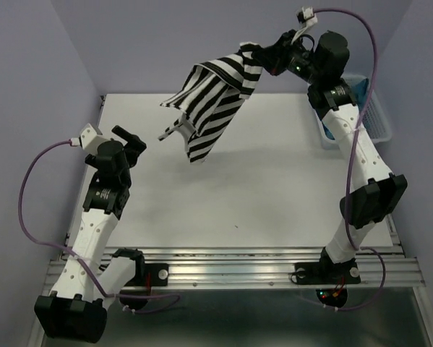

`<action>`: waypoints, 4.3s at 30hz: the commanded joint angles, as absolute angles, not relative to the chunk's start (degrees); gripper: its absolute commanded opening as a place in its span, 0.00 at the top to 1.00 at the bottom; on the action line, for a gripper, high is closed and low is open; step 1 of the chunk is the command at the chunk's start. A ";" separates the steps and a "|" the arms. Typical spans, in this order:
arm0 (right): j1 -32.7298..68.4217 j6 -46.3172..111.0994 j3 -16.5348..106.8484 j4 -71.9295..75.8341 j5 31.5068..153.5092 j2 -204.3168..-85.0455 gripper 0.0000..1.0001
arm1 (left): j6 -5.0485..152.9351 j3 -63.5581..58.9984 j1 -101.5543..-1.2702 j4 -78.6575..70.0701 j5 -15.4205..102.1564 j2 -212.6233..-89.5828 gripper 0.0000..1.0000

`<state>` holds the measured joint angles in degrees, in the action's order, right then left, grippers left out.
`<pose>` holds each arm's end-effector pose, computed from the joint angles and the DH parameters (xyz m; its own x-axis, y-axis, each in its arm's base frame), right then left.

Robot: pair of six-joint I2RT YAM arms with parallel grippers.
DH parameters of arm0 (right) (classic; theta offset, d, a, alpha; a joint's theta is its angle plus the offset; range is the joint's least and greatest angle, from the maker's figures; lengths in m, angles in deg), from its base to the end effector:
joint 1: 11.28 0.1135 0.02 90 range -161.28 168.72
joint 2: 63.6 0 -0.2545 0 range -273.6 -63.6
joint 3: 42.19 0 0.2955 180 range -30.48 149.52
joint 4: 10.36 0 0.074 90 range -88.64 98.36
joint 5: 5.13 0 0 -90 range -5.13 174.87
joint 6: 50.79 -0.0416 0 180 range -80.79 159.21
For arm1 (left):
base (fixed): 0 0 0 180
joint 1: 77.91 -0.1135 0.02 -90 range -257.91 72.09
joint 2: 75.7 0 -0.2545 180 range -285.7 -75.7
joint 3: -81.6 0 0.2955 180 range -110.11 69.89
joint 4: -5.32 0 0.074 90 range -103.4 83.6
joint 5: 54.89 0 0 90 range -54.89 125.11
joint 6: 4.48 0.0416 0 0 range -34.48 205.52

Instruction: Fold and stack the tank tops

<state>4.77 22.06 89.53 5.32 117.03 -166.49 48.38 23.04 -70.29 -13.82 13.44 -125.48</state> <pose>0.4187 0.1435 0.5289 -0.0070 0.2577 -0.9662 -0.7641 0.6219 0.1714 0.2583 -0.0191 0.3327 0.0009 -0.5662 -0.8243 -0.2964 0.7871 -0.5410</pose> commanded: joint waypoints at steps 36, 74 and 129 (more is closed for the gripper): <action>12.80 15.31 30.43 19.90 64.31 -152.37 0.00 | 44.39 30.69 -62.09 -11.41 33.96 -149.08 0.15; 11.22 17.23 33.41 19.46 61.75 -158.25 0.00 | 45.53 22.87 -60.77 -14.39 31.51 -151.82 1.00; 3.40 54.94 55.47 22.44 84.14 -110.03 0.94 | 48.79 -13.87 -63.67 -24.24 11.81 -112.71 1.00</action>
<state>3.81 52.99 51.45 18.46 82.41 -115.13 47.26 -12.19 -63.28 -24.33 15.27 -116.38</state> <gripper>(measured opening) 0.056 0.019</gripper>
